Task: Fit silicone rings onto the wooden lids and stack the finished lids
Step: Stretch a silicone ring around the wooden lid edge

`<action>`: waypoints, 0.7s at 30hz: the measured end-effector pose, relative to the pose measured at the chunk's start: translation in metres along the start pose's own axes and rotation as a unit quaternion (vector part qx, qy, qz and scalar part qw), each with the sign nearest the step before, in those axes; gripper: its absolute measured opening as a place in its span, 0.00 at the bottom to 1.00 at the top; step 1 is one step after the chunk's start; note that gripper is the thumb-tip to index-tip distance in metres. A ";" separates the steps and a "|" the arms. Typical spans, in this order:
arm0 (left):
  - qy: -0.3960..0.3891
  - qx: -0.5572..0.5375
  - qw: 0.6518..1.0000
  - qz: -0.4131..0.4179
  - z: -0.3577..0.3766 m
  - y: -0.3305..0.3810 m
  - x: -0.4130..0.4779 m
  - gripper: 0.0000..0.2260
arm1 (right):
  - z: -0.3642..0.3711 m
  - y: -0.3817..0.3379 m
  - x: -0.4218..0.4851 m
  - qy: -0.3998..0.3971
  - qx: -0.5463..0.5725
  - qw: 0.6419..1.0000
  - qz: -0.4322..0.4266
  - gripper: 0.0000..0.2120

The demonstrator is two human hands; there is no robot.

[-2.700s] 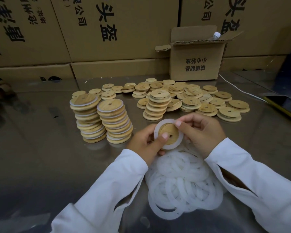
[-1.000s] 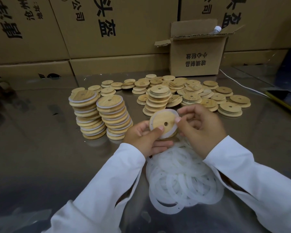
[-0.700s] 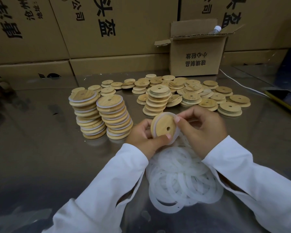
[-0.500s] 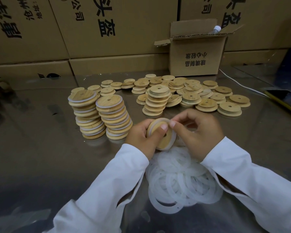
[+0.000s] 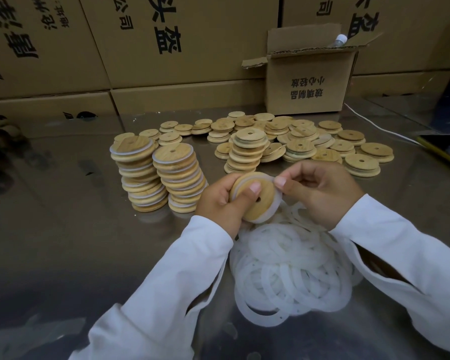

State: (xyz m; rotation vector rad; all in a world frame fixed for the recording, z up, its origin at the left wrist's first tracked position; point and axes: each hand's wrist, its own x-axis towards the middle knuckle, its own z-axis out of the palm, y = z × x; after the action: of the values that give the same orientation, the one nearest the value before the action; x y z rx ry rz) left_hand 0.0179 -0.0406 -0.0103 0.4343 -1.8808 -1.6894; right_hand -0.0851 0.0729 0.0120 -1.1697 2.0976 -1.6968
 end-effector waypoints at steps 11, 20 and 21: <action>-0.001 0.058 0.998 0.039 -0.004 -0.004 0.001 0.05 | 0.013 0.011 -0.008 0.044 -0.054 0.997 -0.033 0.10; 0.050 0.067 0.994 0.068 0.004 -0.006 -0.003 0.04 | 0.020 0.009 -0.015 0.118 -0.067 0.988 -0.074 0.06; 0.052 0.057 0.995 0.062 0.004 -0.005 -0.003 0.05 | 0.021 0.009 -0.015 0.123 -0.067 0.987 -0.074 0.06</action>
State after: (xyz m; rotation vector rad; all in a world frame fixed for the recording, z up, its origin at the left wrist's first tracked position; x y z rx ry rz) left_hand 0.0169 -0.0367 -0.0162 0.4328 -1.8922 -1.4572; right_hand -0.0663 0.0681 -0.0073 -1.2378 2.3559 -1.8770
